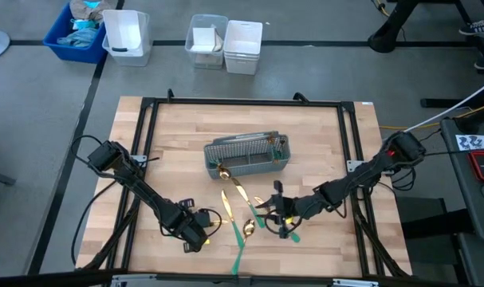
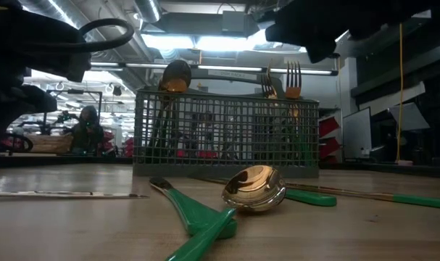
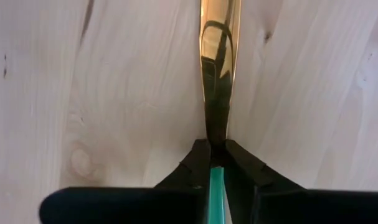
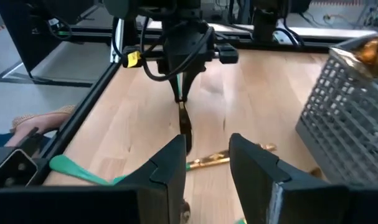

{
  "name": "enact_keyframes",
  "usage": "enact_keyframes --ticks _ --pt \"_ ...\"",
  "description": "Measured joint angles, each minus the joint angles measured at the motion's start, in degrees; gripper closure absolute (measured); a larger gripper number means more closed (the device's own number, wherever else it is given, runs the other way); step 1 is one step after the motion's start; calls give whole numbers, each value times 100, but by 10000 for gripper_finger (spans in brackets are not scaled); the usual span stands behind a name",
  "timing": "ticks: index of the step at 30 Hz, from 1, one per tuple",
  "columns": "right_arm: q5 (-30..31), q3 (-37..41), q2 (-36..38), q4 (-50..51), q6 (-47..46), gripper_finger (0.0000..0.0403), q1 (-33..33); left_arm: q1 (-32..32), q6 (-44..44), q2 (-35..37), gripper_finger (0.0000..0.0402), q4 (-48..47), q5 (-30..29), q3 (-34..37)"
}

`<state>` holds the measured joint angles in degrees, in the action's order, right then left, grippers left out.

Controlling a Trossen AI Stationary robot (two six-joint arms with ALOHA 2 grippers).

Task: Sort silverware
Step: Put the green knife in the gray silverware basket

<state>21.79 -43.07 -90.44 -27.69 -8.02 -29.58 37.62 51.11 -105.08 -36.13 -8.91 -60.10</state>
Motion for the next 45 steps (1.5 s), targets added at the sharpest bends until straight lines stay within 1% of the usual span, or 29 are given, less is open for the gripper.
enact_keyframes --ticks 3,8,14,21,27,31,45 --pt "1 -5 -262 -303 220 281 -1 -71 -6 -6 378 59 -39 0" --pt "-77 -272 -656 -328 282 281 111 -204 -8 -13 363 129 -47 0" --pt "-527 -818 -1118 -257 631 281 353 -291 -8 -17 370 174 -126 -1" --pt "-794 -1468 -1567 487 705 281 577 -279 10 87 367 160 -183 1" --pt "-790 -1802 -1569 1292 706 281 562 -314 -14 273 373 87 -419 24" --pt "-792 -2047 -1531 1686 705 281 562 -321 -35 282 368 56 -274 22" --pt "-792 -2557 -1498 2986 707 281 560 -330 -50 297 367 -112 -227 11"
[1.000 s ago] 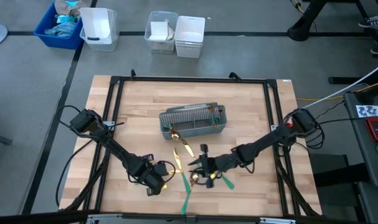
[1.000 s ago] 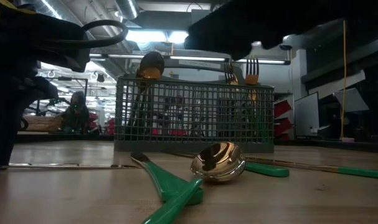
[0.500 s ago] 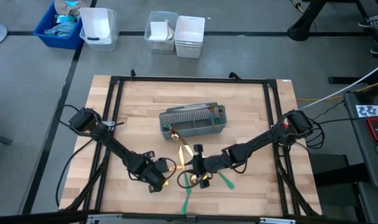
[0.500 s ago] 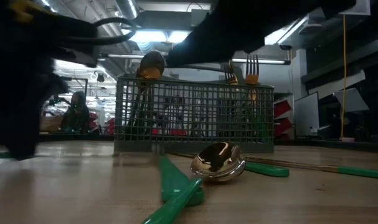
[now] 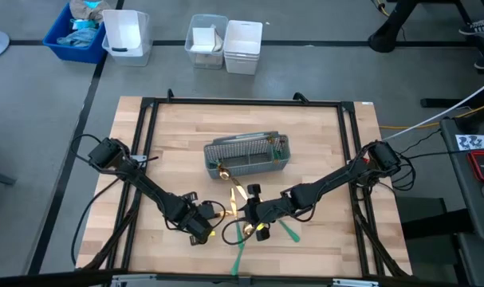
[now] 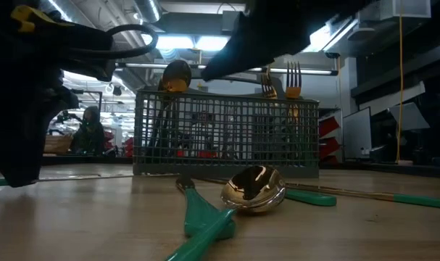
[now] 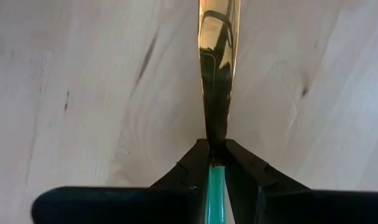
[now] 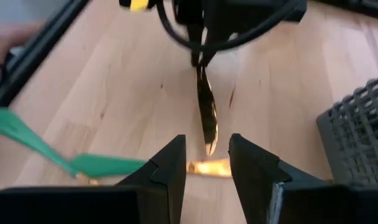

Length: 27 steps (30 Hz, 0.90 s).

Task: Sort silverware
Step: Put the green knife in the gray silverware basket

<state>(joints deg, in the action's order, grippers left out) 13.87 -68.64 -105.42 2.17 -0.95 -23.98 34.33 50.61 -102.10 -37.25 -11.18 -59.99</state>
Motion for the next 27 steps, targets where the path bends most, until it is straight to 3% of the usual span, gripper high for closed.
enact_keyframes --ticks 27 --pt "1309 -13 1757 2448 -2 281 -1 -643 -166 11 368 197 5 -11"
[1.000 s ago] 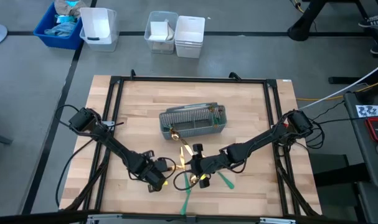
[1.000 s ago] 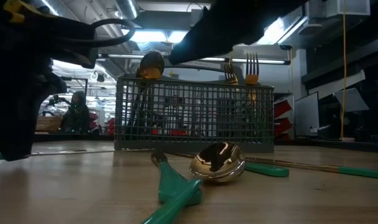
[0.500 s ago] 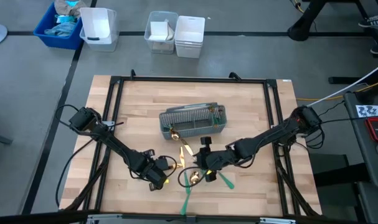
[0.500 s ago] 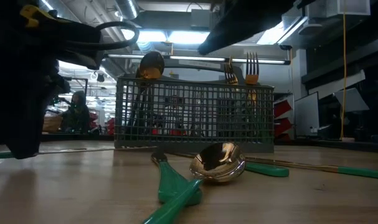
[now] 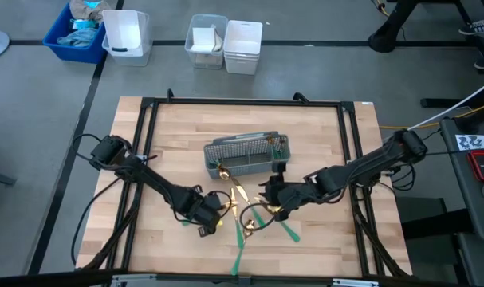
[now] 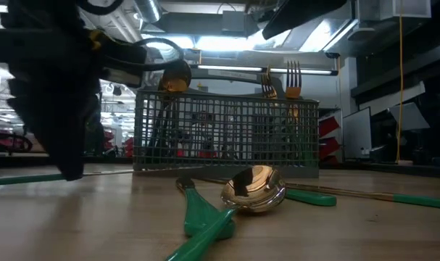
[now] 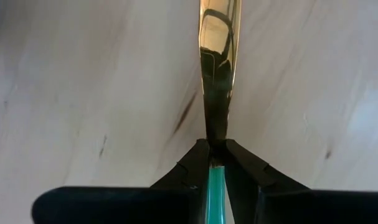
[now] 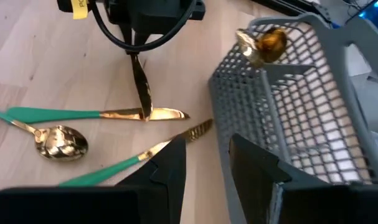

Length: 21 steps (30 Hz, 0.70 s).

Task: Sort silverware
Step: Put the green knife in the gray silverware basket

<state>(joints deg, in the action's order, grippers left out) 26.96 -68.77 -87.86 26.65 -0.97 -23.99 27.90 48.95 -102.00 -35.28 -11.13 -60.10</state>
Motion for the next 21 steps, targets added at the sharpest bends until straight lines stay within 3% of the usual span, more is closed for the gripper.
enact_keyframes --ticks 9,21 --pt "120 2 320 459 -10 281 0 -294 -421 2 370 512 2 -3" --pt "441 4 777 1068 -19 281 0 -609 -1002 39 369 492 0 -451"
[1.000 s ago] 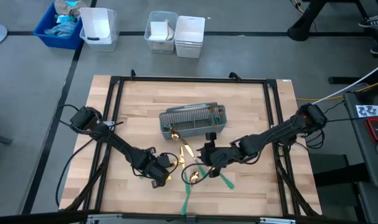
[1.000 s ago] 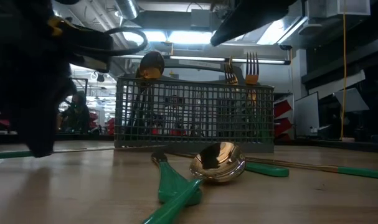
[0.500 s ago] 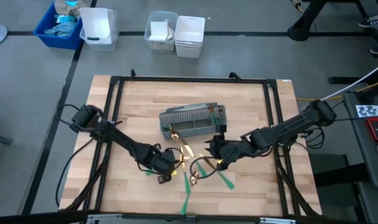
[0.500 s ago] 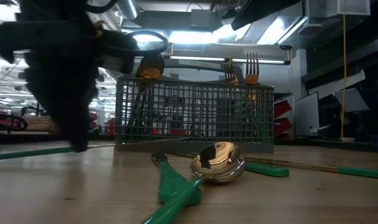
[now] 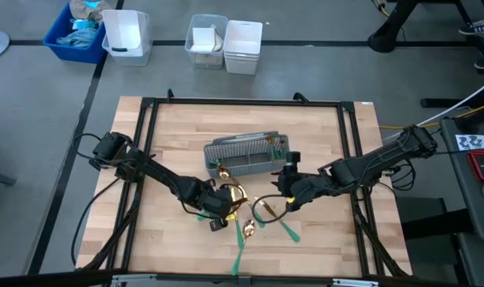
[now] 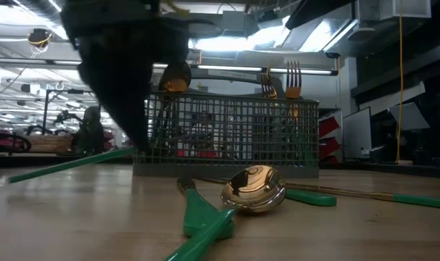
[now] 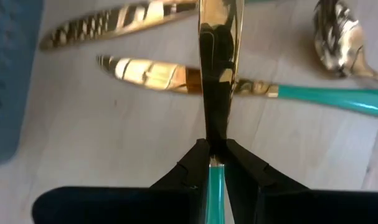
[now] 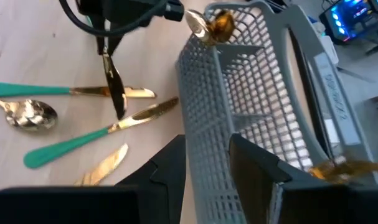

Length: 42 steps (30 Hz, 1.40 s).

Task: Sort silverware
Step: Put the green knife in the gray silverware basket

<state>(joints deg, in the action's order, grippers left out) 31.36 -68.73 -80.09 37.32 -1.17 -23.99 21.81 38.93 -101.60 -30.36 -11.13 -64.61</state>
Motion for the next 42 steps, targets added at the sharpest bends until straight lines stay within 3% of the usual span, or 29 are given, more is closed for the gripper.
enact_keyframes --ticks 16,32,42 --pt "123 7 382 550 -5 281 0 -328 -479 2 366 -1 -3 -490" --pt "650 4 1635 800 -3 281 0 -834 -1385 2 371 -21 -1 -1428" --pt "669 4 2128 1111 -3 281 0 -1364 -2176 2 371 -28 -3 -2131"
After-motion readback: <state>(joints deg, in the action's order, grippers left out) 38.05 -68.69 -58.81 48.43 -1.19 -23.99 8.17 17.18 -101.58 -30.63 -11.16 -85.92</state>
